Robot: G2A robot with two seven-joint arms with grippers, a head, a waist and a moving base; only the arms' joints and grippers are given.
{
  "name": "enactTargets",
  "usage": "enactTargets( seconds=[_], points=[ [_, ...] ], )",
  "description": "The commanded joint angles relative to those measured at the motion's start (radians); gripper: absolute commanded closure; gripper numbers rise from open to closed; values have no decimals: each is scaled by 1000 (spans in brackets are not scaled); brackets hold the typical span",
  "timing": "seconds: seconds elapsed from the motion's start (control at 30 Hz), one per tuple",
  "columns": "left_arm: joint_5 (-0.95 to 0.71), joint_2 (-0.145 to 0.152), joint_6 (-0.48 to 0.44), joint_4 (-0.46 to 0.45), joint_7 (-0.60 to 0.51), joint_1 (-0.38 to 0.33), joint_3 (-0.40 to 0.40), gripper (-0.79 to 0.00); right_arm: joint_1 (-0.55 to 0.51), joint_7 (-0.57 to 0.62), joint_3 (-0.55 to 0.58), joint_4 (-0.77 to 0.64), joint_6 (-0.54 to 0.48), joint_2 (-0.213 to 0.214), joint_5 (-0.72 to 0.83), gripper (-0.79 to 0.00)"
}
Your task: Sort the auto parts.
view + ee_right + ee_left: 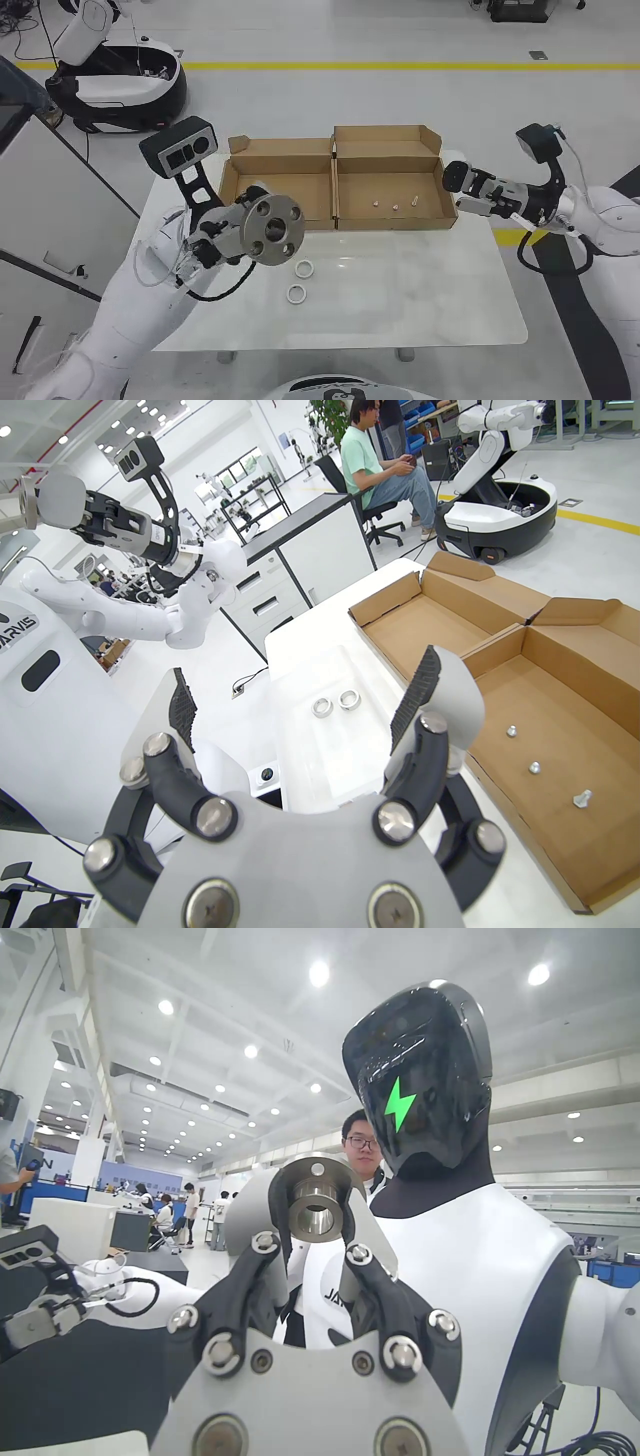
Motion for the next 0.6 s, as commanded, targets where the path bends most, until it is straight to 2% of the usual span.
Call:
enactTargets(
  seconds=[0.0, 0.2, 0.3, 0.57],
  points=[
    [-37, -14, 0, 1, -12, 19, -18, 0, 0, 0, 0, 0, 0, 0, 0, -785],
    [-128, -67, 0, 5, -96, 68, -80, 0, 0, 0, 0, 0, 0, 0, 0, -785],
    [-102, -87, 0, 23, -116, 80, -94, 0, 0, 0, 0, 0, 0, 0, 0, -785],
    [73, -106, 0, 86, -116, 89, -97, 0, 0, 0, 0, 0, 0, 0, 0, -785]
  ],
)
